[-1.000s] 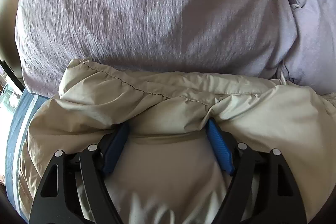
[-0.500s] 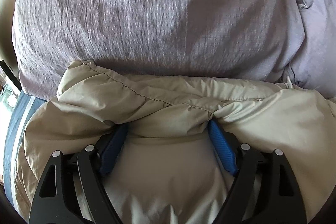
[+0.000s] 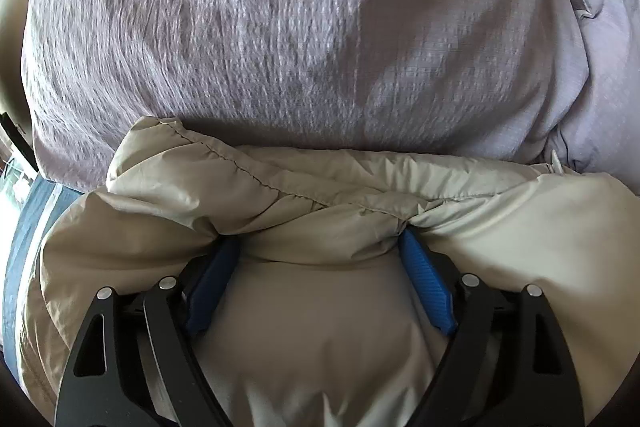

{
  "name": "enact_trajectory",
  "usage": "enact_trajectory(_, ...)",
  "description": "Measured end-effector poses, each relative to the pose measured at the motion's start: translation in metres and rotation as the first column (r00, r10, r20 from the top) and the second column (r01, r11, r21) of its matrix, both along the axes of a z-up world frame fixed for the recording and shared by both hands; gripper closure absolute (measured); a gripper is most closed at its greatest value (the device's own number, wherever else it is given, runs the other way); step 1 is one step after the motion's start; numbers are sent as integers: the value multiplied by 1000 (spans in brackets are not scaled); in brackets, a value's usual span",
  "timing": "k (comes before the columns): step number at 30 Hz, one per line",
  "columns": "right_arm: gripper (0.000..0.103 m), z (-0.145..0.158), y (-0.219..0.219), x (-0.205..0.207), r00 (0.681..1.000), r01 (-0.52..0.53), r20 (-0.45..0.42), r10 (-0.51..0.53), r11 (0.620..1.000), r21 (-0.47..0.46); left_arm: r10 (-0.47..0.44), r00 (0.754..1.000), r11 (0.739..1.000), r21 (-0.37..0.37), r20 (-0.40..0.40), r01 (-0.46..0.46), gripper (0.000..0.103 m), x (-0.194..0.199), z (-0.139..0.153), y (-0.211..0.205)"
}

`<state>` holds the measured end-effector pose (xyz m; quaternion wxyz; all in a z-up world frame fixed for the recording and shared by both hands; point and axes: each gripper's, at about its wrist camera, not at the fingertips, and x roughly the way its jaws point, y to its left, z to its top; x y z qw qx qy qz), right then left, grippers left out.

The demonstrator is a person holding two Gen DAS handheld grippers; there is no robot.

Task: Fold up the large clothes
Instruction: 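Close both grippers on the folded hem edge of the beige jacket, then lift the jacket with both grippers and fold it over onto itself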

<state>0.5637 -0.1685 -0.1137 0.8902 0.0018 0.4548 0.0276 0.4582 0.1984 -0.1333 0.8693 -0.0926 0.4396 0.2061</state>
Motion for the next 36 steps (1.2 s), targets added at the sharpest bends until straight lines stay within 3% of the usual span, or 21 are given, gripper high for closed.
enact_trajectory(14,25,-21,4,4,1000,5,9,-4,1000,-30,5,1000,1000,3,20,-5,19,-12,-10,-11)
enact_trajectory(21,20,-28,-1,11,999,1,-50,-2,1000,-27,12,999,999,-34,-37,-13,19,-20,0,-11)
enact_trajectory(27,19,-3,-27,-7,997,-4,-82,5,1000,7,20,999,998,-58,-40,-23,19,-64,29,-1)
enact_trajectory(32,15,15,-63,-36,994,52,-98,-46,997,60,102,995,991,-82,-18,-103,19,-120,47,22)
enact_trajectory(36,15,9,-94,-61,984,104,-155,-85,987,121,176,984,977,-118,-16,-176,19,-167,45,42)
